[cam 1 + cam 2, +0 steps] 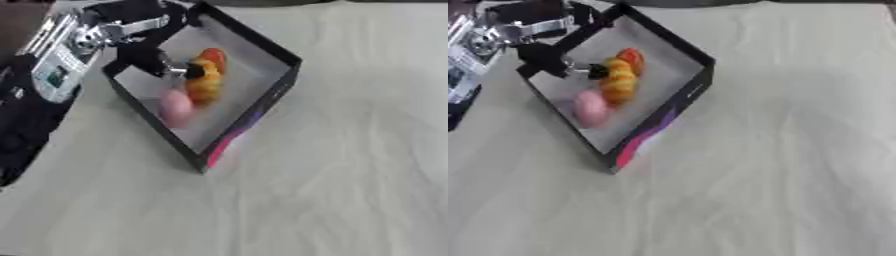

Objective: Pick up objects on the table and place them in the box.

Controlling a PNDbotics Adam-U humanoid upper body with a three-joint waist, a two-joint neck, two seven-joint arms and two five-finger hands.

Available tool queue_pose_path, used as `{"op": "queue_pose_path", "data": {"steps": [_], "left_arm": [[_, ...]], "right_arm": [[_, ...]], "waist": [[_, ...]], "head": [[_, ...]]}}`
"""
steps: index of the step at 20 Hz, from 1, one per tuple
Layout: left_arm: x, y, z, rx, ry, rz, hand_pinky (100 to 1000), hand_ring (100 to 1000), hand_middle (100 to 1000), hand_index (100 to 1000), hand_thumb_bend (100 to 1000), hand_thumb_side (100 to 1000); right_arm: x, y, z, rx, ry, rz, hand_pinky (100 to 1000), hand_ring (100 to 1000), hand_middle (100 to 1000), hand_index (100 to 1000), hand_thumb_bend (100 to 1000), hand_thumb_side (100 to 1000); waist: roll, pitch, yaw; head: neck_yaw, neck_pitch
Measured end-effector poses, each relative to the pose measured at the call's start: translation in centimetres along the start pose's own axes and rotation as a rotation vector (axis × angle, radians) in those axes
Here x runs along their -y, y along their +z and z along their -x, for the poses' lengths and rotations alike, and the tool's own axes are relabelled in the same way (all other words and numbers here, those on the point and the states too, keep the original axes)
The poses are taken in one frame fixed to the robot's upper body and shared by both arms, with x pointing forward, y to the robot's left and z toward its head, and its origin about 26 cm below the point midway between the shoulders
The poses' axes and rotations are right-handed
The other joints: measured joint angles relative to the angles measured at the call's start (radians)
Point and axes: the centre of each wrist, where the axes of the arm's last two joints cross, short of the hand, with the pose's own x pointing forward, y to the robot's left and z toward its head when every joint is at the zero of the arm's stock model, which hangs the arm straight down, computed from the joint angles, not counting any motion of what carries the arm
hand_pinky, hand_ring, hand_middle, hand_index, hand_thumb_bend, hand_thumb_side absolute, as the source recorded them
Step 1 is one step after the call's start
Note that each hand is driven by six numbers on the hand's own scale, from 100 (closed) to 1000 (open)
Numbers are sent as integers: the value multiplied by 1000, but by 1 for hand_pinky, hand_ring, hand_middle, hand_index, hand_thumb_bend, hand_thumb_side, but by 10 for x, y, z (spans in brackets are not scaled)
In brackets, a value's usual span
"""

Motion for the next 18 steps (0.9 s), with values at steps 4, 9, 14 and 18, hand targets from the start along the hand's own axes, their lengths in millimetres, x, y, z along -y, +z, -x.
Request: {"op": "queue_pose_path", "data": {"steps": [4, 9, 14, 18], "left_arm": [[-29, 42, -4, 3, 161, -282, 896, 827, 840, 889, 100, 680], [-44, 93, -13, 49, 430, -605, 886, 807, 821, 880, 100, 705], [-56, 120, -28, 89, 533, -749, 886, 807, 821, 880, 100, 705], [-52, 128, -24, 71, 577, -790, 886, 786, 805, 890, 141, 722]], "right_arm": [[3, 3, 4, -10, 10, 8, 866, 811, 634, 786, 100, 498], [5, 5, 4, -15, 17, 25, 866, 811, 634, 786, 100, 492], [6, 6, 4, -12, 17, 35, 866, 811, 634, 786, 100, 492], [11, 8, 4, -9, 26, 55, 865, 815, 642, 791, 100, 404]], "waist": [[0, 0, 19], [-1, 0, 33], [-1, 0, 34], [-21, 0, 70]], "head": [[-40, 8], [-69, 9], [-77, 8], [-100, -1]]}}
